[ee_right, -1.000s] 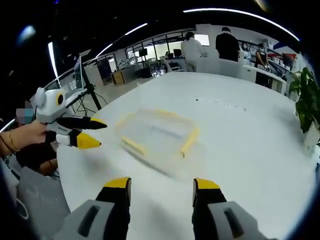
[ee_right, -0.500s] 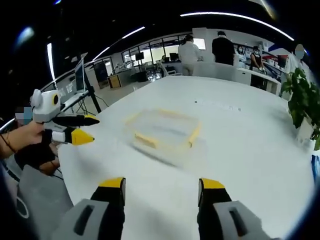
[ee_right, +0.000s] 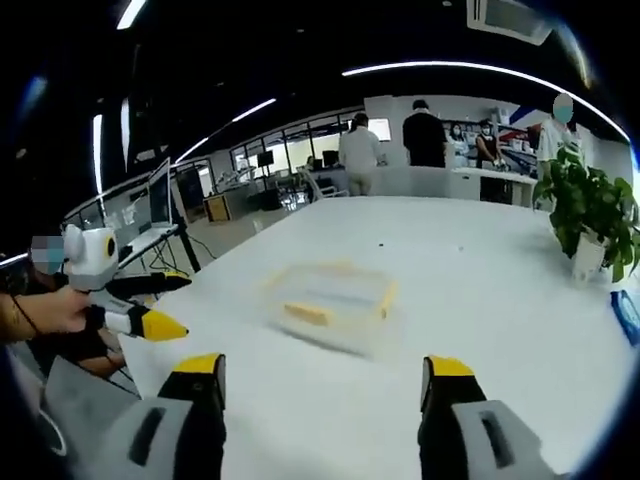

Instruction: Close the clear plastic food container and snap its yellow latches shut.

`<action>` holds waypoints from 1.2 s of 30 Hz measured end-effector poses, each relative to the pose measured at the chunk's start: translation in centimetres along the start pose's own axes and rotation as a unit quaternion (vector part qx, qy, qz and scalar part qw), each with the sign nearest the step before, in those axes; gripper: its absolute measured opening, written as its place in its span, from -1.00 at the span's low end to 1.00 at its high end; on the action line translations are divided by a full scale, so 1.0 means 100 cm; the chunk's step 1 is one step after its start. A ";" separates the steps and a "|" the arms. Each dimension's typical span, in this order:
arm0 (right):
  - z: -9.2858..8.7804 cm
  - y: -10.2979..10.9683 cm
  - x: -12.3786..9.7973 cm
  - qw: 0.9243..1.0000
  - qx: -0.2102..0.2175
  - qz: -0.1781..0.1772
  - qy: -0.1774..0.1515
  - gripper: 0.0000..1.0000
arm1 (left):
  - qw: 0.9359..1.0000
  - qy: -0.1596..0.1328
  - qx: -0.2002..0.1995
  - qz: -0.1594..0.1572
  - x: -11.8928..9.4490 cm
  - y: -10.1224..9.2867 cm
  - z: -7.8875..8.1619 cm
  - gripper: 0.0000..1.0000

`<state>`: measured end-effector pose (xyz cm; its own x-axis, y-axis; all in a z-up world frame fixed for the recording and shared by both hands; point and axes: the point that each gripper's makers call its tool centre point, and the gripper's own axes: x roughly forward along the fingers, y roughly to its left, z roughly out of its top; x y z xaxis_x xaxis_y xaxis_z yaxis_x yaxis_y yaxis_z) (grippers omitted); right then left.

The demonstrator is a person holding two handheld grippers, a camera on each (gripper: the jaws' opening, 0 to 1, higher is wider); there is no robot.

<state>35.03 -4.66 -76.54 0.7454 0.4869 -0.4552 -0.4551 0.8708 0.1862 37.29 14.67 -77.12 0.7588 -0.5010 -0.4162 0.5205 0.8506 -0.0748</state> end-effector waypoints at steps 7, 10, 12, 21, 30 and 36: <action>-0.009 0.001 -0.009 1.000 0.016 -0.009 -0.002 0.66 | 1.000 -0.015 -0.012 -0.015 -0.016 -0.011 0.015 0.80; -0.014 0.000 -0.011 1.000 0.025 -0.011 -0.001 0.64 | 1.000 -0.018 -0.004 -0.022 -0.020 -0.016 0.017 0.79; -0.019 -0.001 -0.011 0.999 0.032 -0.012 0.005 0.63 | 0.999 -0.016 -0.005 -0.027 -0.019 -0.017 0.015 0.76; -0.022 -0.001 -0.016 0.999 0.035 -0.015 0.006 0.62 | 0.999 -0.009 -0.023 -0.031 -0.019 -0.018 0.006 0.73; -0.026 0.004 -0.017 0.999 0.034 -0.008 0.013 0.60 | 0.999 -0.004 -0.027 -0.033 -0.021 -0.019 0.001 0.69; -0.023 0.006 -0.017 0.999 0.032 -0.005 0.008 0.59 | 0.999 -0.004 -0.028 -0.035 -0.025 -0.021 0.001 0.67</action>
<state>32.33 -5.16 -77.68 0.7413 0.4772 -0.4719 -0.4148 0.8786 0.2367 34.33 14.08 -75.87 0.7246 -0.5609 -0.4004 0.5504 0.8206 -0.1535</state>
